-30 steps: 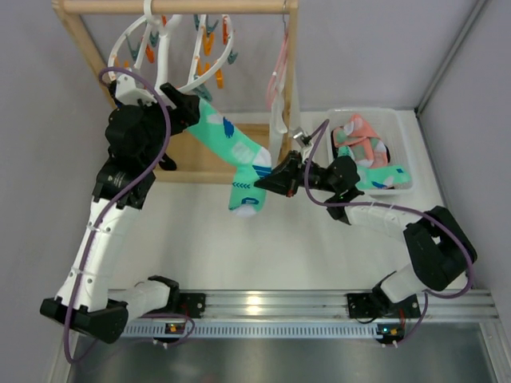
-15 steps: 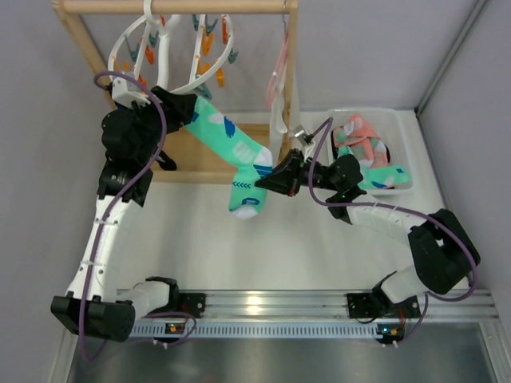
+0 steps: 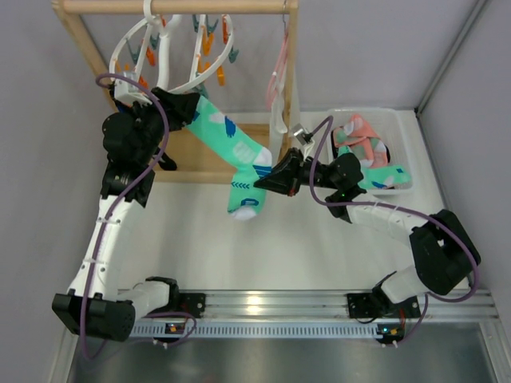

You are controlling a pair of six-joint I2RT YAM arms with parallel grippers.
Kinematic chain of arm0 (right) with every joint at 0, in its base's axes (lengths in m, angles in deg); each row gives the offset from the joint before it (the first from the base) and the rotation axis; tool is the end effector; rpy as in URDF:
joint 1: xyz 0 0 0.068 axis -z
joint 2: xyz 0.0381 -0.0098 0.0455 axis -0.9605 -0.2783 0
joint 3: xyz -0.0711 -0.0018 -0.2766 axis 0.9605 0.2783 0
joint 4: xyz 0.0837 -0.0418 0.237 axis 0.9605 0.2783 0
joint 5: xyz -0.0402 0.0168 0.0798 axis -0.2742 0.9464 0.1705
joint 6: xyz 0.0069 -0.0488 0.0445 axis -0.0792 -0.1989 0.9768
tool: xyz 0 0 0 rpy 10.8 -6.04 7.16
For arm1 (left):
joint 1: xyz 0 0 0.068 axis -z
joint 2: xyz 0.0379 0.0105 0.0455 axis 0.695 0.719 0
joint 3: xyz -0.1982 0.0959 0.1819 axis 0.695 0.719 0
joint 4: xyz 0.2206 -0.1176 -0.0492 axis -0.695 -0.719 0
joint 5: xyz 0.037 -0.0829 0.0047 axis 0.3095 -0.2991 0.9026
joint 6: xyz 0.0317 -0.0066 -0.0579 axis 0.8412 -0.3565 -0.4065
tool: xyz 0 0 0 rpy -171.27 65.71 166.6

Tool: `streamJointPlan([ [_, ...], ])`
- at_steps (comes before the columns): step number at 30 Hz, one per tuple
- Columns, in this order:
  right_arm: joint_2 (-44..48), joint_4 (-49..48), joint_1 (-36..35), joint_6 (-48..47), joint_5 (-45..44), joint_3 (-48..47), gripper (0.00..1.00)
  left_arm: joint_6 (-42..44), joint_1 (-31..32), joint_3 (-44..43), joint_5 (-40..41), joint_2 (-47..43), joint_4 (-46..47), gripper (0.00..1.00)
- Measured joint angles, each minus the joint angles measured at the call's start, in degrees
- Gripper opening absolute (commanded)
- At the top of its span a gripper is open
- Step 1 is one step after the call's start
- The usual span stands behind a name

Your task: Remove the socks clipped to the hanger

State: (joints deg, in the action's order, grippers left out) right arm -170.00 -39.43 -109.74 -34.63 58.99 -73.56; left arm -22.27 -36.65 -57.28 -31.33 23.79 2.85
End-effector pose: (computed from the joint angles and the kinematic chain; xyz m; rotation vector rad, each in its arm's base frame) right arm 0.2322 0.2187 0.3415 -0.7831 1.3406 1.7163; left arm 0.2492 -0.0434 0.4795 -0.1620 1.4193 -0.7614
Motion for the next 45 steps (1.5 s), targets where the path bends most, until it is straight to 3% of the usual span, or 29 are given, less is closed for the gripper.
streamJointPlan([
  [3, 0.0, -0.02, -0.02, 0.11, 0.15, 0.0, 0.0, -0.2, -0.07, 0.0, 0.0, 0.35, 0.02, 0.5],
  [8, 0.0, -0.02, -0.11, 0.2, 0.31, 0.0, 0.0, -0.79, -0.11, 0.0, 0.2, 1.33, -0.07, 0.21],
  [15, 0.17, -0.11, -0.26, 0.17, 0.37, 0.26, 0.0, -0.87, -0.11, 0.0, 0.48, 1.6, 0.0, 0.18],
  [17, 1.16, -0.04, -0.31, 0.04, 0.28, 1.4, 0.0, -0.85, -0.11, 0.0, 0.55, 1.6, 0.0, 0.24],
  [18, 2.29, 0.24, -0.31, -0.35, 0.26, 2.58, 0.0, -0.85, -0.11, 0.0, 0.57, 1.6, 0.0, 0.41],
  [21, 6.71, 3.41, -0.35, -3.28, -0.11, 5.49, 0.0, -0.92, -0.13, 0.52, 0.9, 1.57, 0.31, 0.57],
  [29, 29.83, 35.06, -0.42, -21.29, -16.48, 7.37, 0.0, -2.84, -0.17, 4.59, 1.05, -1.33, 1.01, 0.98],
  [32, 35.01, 46.23, -0.26, -25.57, -25.51, 6.34, 0.0, -3.98, -0.17, 8.13, 0.92, -5.07, 1.29, 0.98],
  [37, 36.04, 63.04, 1.9, -29.57, -39.71, 0.9, 0.0, -4.66, -0.17, 15.23, 0.63, -13.55, -0.42, 0.98],
  [41, 33.88, 69.22, 8.66, -30.75, -44.85, -4.28, 0.0, -4.55, -0.17, 20.26, 1.49, -21.24, -5.53, 0.98],
  [45, 29.88, 69.57, 19.02, -29.9, -45.22, -6.82, 0.0, -2.84, -0.17, 25.66, 3.93, -31.06, -12.41, 0.98],
])
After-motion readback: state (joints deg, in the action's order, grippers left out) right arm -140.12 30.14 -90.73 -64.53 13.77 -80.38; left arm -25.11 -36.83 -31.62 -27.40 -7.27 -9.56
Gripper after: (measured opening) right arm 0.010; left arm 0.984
